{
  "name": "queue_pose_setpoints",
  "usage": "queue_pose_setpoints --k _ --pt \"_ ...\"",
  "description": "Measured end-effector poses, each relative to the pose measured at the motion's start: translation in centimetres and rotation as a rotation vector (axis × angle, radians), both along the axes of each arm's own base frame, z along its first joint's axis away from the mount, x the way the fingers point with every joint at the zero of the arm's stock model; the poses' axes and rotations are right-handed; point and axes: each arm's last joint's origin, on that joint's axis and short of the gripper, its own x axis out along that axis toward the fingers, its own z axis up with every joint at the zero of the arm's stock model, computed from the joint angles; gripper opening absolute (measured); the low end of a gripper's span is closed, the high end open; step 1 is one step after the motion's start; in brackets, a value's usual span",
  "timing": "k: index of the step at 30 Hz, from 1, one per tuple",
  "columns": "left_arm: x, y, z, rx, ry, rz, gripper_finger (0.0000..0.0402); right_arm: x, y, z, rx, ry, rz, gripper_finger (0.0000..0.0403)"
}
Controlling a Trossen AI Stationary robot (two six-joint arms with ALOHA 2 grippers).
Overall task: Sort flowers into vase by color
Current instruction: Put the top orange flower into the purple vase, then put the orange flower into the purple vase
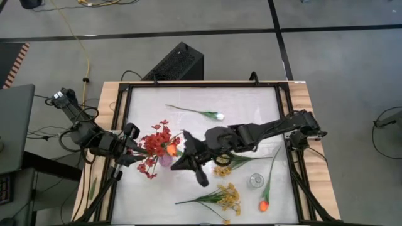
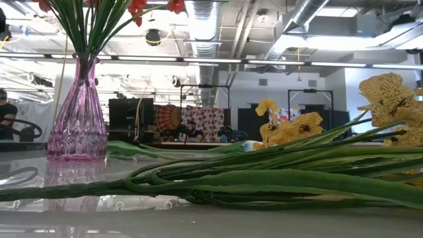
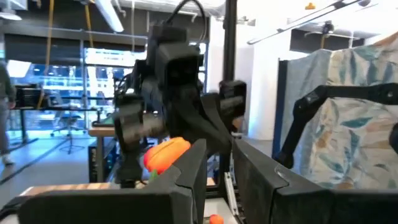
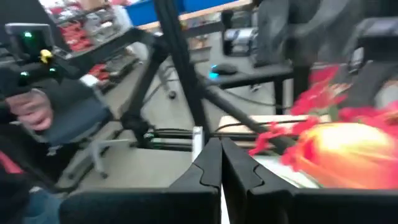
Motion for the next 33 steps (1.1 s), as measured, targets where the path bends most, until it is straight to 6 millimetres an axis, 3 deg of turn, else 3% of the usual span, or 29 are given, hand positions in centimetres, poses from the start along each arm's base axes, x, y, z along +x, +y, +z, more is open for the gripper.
queue_pose_setpoints --k 3,6,14,17,25,30,33 --pt "0.0 0.0 -0.1 -0.001 0.009 0.017 0.0066 -1.2 -0.5 1.8 -0.044 -0.069 -0.084 0.0027" --pt "0.1 0.1 -0.1 0.001 0.018 0.031 0.0066 -1.3 -1.0 2.4 -0.059 -0.108 -0.134 0.0027" --pt "0.1 0.1 -0.1 -0.006 0.021 0.031 0.0066 2.4 -1.9 -2.1 -0.030 0.006 -0.161 0.0027" --pt "0.1 0.1 -0.2 -0.013 0.025 0.028 0.0066 2.3 -2.0 -1.7 -0.019 -0.012 -0.162 0.0027" --pt "0.1 0.0 -0.4 0.002 0.045 0.027 0.0066 -1.8 -2.2 2.7 -0.036 -0.069 -0.116 0.0027" --pt "0.1 0.0 -0.4 -0.014 0.049 0.021 0.0066 -6.0 -1.8 3.3 -0.090 0.144 -0.077 0.0027" --pt "0.2 0.0 -0.5 -0.006 0.056 0.021 0.0066 -8.1 -1.3 2.4 -0.087 0.338 -0.067 0.0027"
